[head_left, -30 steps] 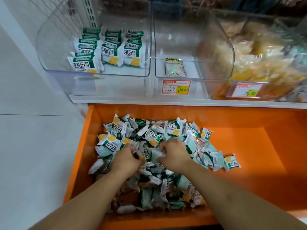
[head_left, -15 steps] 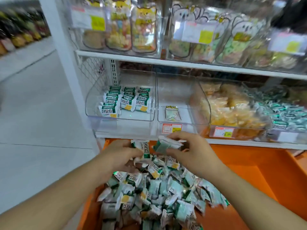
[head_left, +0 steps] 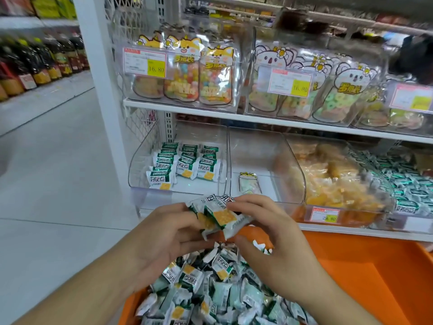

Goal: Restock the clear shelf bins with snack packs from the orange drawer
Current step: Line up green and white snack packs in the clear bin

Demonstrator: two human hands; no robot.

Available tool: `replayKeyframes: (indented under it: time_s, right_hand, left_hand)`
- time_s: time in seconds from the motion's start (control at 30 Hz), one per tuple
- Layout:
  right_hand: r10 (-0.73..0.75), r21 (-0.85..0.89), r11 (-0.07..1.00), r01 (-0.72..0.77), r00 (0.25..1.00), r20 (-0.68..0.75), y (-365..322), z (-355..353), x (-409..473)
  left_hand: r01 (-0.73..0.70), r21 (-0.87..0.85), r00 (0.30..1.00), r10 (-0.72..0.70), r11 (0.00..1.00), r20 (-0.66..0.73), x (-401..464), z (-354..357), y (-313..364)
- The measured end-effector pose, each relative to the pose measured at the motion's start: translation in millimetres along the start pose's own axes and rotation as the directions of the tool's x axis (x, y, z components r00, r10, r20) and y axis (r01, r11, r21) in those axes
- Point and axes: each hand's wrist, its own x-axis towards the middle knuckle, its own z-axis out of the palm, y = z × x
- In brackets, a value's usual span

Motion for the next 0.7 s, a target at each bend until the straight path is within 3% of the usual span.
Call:
replayKeyframes:
  time_s: [0.13,0.23,0.4,0.47,0.6,0.7]
  right_hand:
    - [0.016,0.094,0.995,-0.016,1.000,0.006,2,4,8]
    - [0.010,0.047,0.999,-0.006,0.996,-0.085,6,14,11]
    - [0.032,-0.051,0.998,-0.037,0.995,-0.092,8,22,13]
    - [0.115,0.072,0.991,-0.109,0.990,-0.083,9,21,14]
    - [0.342,0.376,0.877,-0.300,0.939,-0.048,12,21,17]
    - [0.358,0.472,0.820,-0.324,0.934,0.019,11,22,18]
  left_hand:
    - [-0.034,-0.014,0.998,0.035,0.999,0.043,7,-1,3]
    - [-0.047,0.064,0.999,0.047,0.997,0.011,9,6,-5]
    - [-0.063,0.064,0.992,0.069,0.996,-0.101,15,11,-19]
    - [-0.072,0.071,0.990,0.080,0.995,-0.113,14,11,-19]
    - [-0.110,0.127,0.988,0.122,0.986,-0.093,11,8,-18]
    - [-0.116,0.133,0.993,0.120,0.984,-0.022,9,8,-21]
